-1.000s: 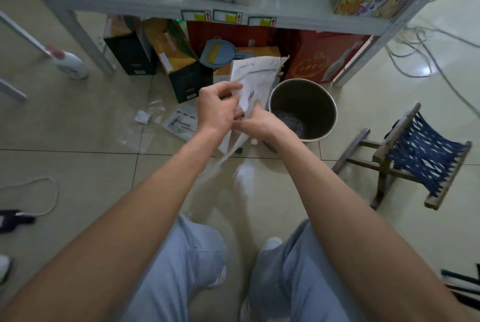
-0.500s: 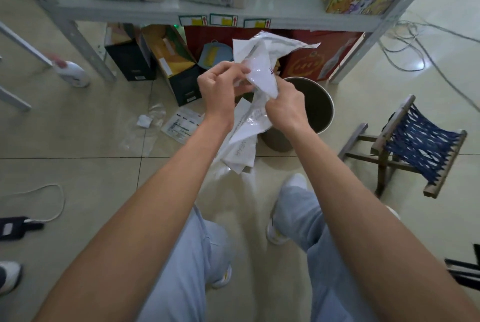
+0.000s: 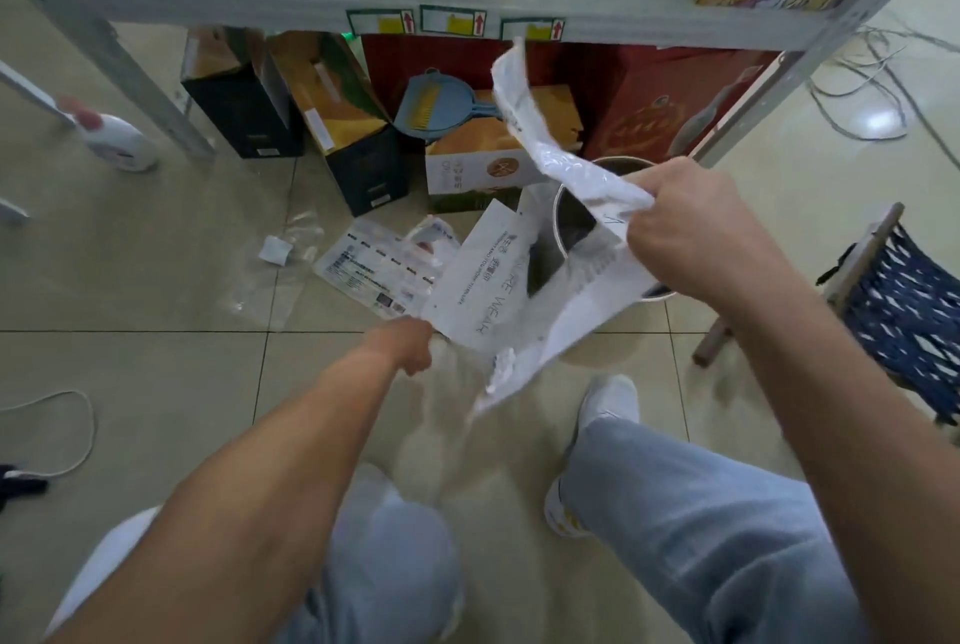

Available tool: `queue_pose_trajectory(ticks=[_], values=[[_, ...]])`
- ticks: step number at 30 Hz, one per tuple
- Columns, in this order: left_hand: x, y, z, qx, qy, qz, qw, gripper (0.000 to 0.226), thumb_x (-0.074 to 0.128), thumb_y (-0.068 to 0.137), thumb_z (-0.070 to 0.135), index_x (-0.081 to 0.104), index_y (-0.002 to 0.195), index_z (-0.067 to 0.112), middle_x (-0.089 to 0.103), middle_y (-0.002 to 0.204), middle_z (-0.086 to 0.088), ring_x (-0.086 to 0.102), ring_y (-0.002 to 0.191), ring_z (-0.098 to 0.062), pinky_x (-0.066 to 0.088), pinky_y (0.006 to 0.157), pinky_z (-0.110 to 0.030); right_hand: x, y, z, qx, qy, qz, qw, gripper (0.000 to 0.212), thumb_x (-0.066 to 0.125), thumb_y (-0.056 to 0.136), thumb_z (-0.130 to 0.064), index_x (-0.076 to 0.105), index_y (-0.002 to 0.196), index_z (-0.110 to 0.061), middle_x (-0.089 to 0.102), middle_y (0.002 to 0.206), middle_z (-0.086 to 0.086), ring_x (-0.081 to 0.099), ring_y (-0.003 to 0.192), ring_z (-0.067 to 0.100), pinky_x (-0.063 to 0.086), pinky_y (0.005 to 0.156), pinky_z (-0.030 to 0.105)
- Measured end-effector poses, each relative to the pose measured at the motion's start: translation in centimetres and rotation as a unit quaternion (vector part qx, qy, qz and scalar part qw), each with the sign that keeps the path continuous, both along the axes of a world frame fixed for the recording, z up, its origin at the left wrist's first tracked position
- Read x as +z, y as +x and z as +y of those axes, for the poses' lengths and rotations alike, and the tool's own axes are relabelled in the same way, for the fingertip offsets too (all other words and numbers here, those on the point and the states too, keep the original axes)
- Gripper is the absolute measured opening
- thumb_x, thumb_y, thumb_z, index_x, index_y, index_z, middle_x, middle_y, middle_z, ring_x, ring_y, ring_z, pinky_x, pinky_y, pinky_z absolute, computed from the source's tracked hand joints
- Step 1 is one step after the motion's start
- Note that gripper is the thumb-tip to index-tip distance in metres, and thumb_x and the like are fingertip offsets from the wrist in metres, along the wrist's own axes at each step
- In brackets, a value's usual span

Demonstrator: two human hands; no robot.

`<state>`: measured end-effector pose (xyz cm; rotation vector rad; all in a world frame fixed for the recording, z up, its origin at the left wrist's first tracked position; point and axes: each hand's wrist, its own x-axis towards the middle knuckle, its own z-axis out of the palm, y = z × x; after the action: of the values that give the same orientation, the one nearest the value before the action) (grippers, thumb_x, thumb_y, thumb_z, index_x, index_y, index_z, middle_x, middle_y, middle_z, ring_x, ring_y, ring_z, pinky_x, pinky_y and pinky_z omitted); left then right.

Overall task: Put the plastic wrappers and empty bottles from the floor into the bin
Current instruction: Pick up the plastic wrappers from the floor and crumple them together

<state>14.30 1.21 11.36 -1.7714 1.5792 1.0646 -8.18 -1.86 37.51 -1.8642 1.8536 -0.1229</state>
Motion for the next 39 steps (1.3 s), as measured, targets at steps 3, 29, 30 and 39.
queue_pose_trajectory(ticks=[3,29,30,39], values=[[-3.4,-3.4,-1.6,-0.020,-0.023,0.060,0.998,0.039,0.049,0.093,0.013,0.059,0.127,-0.003,0.062,0.127,-0.025,0.062,0.116,-0.038,0.052,0.093,-0.042,0.0,0.2,-0.5,0.022,-0.006,0.027,0.999,0.035,0.043,0.081,0.006,0.075,0.089,-0.007,0.069,0.083,0.019,0.057,0.067,0.029,0.048,0.056,0.038],[-2.6,-4.4,-7.8,0.063,-0.197,0.108,0.972,0.038,0.049,0.102,0.019,0.058,0.137,0.008,0.059,0.138,-0.017,0.060,0.121,-0.033,0.050,0.099,-0.039,0.1,0.7,-3.3,0.051,0.021,0.026,0.998,0.030,0.047,0.085,0.000,0.073,0.092,-0.013,0.067,0.081,0.008,0.062,0.077,0.028,0.049,0.065,0.038],[-1.1,-3.9,-8.0,0.087,-0.194,0.109,0.971,0.037,0.049,0.102,0.023,0.059,0.134,0.008,0.061,0.137,-0.016,0.061,0.119,-0.032,0.050,0.096,-0.038,0.1,0.9,-3.1,0.053,0.022,0.024,0.998,0.030,0.047,0.086,-0.001,0.073,0.094,-0.014,0.066,0.079,0.005,0.060,0.073,0.023,0.047,0.061,0.035],[13.9,0.3,-5.0,0.278,-0.273,0.178,0.904,0.033,0.053,0.099,0.035,0.074,0.107,0.011,0.071,0.099,-0.010,0.066,0.077,-0.021,0.049,0.064,-0.031,0.2,2.5,-1.3,0.053,0.044,-0.058,0.996,0.031,0.043,0.092,-0.001,0.070,0.096,-0.015,0.067,0.083,0.006,0.057,0.069,0.018,0.039,0.054,0.030]])
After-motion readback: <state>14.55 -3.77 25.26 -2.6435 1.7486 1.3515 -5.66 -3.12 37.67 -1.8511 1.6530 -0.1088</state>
